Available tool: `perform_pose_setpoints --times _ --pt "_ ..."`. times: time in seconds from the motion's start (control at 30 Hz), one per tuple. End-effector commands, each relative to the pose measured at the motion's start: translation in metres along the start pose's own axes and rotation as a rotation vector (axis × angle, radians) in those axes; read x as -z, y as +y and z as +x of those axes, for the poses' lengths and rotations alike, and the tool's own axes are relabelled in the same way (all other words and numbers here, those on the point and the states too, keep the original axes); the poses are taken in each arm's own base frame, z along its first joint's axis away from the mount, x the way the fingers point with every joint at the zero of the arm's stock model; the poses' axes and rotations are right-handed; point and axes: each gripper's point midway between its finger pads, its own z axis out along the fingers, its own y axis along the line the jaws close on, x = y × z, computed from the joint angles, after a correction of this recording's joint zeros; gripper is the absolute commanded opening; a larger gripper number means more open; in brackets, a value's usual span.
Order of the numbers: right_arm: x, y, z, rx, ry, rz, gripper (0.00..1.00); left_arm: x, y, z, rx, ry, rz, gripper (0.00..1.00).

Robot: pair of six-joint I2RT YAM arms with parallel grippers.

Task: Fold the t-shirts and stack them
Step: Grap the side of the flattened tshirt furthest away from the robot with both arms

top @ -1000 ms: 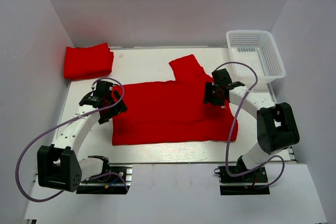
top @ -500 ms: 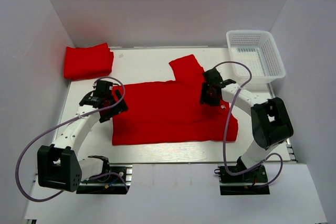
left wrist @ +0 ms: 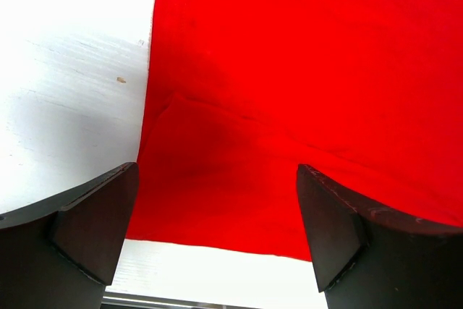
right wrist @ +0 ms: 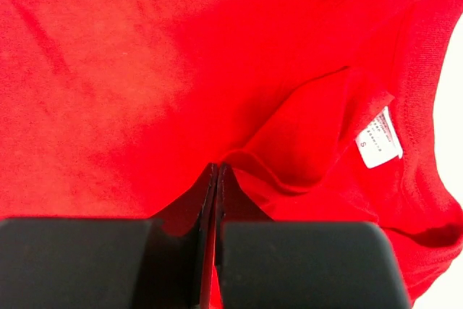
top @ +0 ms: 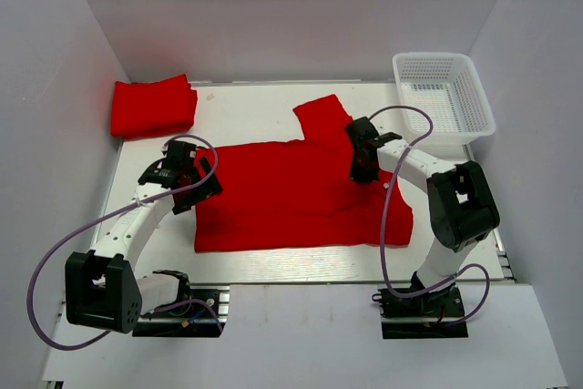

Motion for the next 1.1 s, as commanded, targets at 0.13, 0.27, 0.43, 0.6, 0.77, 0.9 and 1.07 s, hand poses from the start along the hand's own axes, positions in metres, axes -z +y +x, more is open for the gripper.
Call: perform_pose_setpoints --times 0.13,0.27,0.43,0.6,0.77,0.9,1.07 --pt "0.019 0.017 -0.024 0.012 -0.072 -0.026 0.00 -0.001 -0.002 -0.003 0.000 -0.014 0.015 1.00" --pt "0.018 0.025 -0.030 0.027 -0.084 -0.042 0.00 -0.001 -0.002 -0.003 0.000 -0.014 0.015 1.00" --pt "0.012 0.034 -0.041 0.049 -0.097 -0.039 0.00 -0.001 -0.002 -0.003 0.000 -0.014 0.015 1.00" --pt "0.007 0.045 -0.051 0.055 -0.102 -0.053 0.00 0.001 -0.003 -0.006 0.001 -0.021 0.020 1.00" --pt "0.002 0.053 -0.053 0.068 -0.097 -0.061 0.00 0.001 -0.002 -0.004 0.000 -0.014 0.015 1.00" --pt "0.000 0.055 -0.053 0.081 -0.092 -0.063 0.17 0.003 -0.003 -0.006 0.000 -0.015 0.015 1.00" --pt "0.006 0.080 -0.071 0.132 -0.167 -0.195 0.15 0.002 -0.004 -0.011 0.000 -0.017 0.006 1.00"
